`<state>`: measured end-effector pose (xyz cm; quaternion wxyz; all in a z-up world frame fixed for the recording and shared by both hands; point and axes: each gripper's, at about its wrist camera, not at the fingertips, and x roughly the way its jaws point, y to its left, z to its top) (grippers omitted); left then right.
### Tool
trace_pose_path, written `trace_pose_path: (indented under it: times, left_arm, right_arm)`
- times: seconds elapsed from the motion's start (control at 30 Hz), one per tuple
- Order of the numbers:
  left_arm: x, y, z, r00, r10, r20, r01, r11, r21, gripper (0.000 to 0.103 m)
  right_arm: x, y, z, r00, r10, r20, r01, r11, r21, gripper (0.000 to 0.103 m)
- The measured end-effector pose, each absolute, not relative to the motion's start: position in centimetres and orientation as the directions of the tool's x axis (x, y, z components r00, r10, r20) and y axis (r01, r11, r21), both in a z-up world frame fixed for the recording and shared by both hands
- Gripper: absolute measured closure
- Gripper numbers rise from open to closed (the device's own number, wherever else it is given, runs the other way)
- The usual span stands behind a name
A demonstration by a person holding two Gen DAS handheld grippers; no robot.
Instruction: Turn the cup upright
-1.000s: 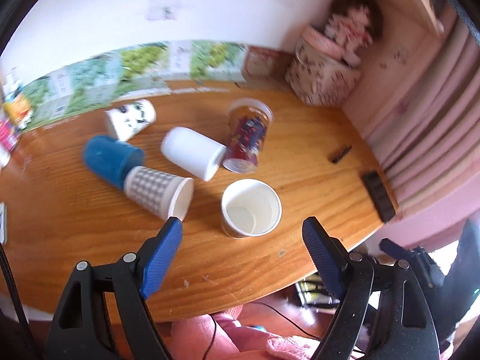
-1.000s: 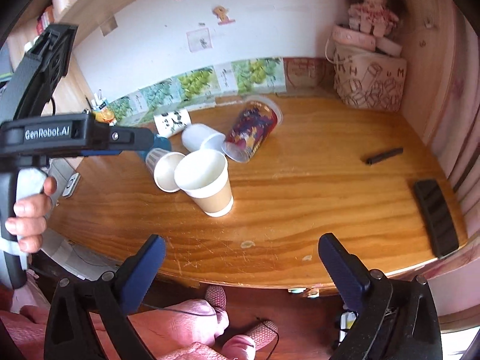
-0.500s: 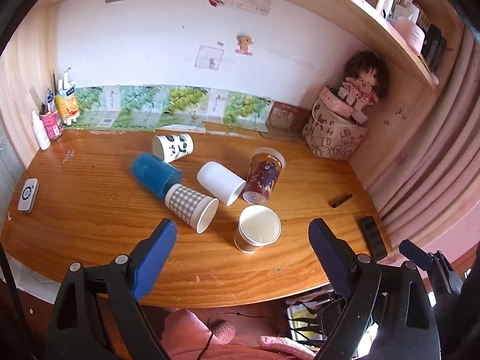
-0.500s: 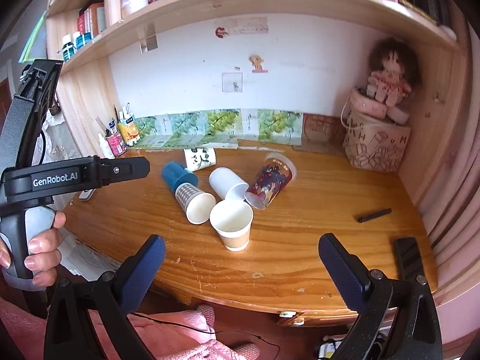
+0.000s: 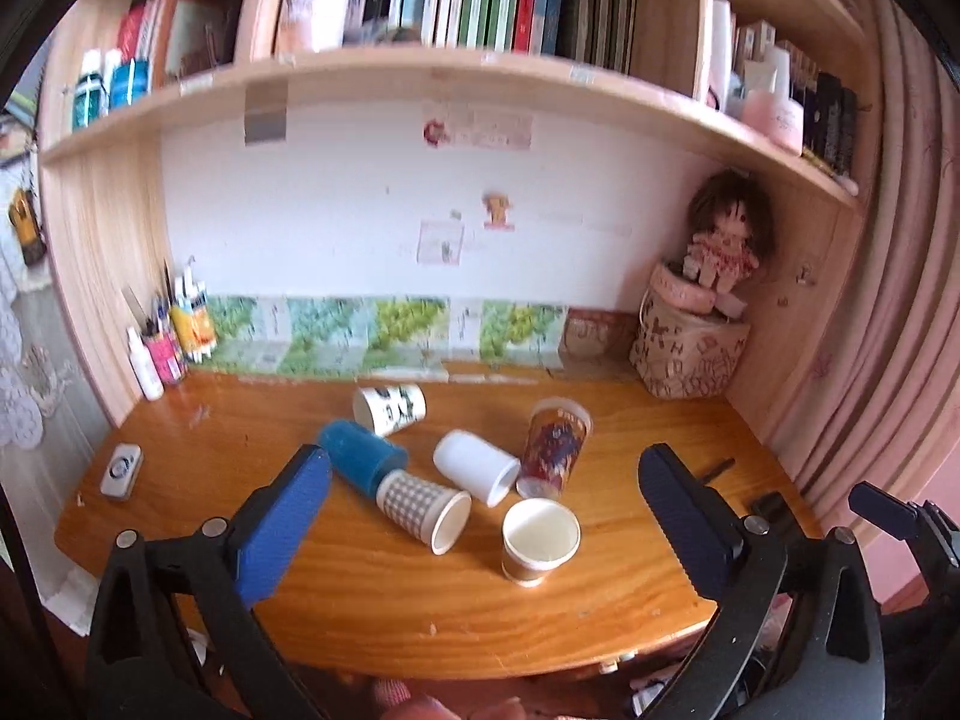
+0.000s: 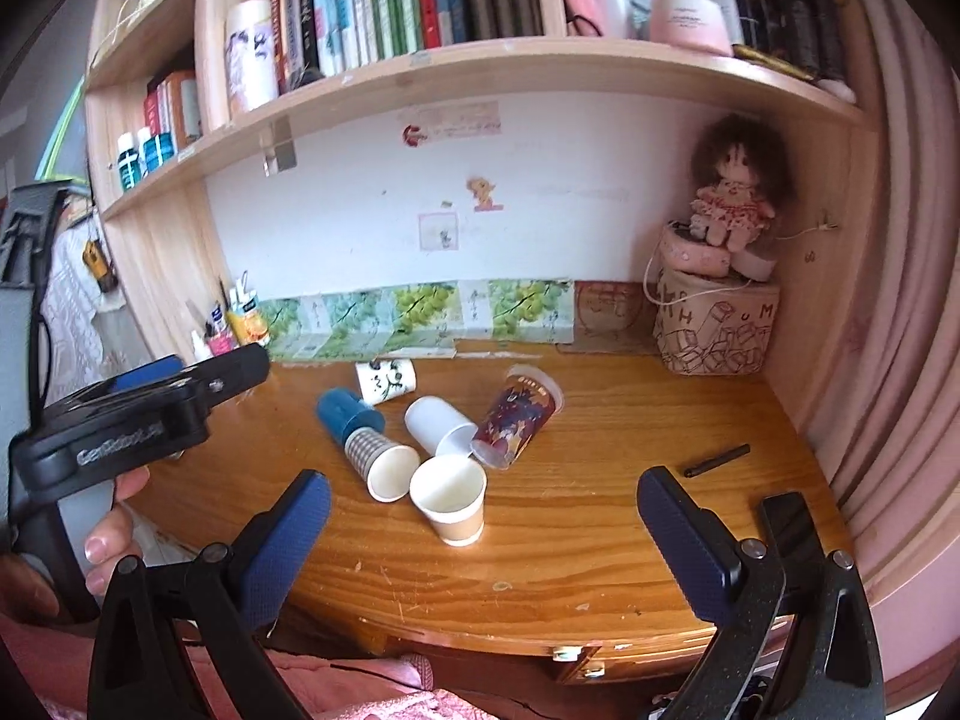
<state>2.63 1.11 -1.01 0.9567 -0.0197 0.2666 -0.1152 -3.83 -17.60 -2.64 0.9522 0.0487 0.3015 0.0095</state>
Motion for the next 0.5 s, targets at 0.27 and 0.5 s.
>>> trace_pose_path:
  times: [0.27, 0.5]
  left_arm:
    - [1.6, 0.4, 0.1, 0.893, -0.169, -0.417, 0.173, 0.985, -0.029, 0.001]
    - [1.2, -0.3, 0.1, 0.909, -0.137, -0.393, 0.151, 0.989, 0.004, 0.001]
  right_arm:
    - [-4.2, -19.1, -1.4, 0.869, 0.020, -0.495, 0.060, 0.988, 0.145, 0.001]
    - [-4.1, -18.8, -1.2, 0.885, 0.016, -0.466, 0.051, 0.990, 0.130, 0.001]
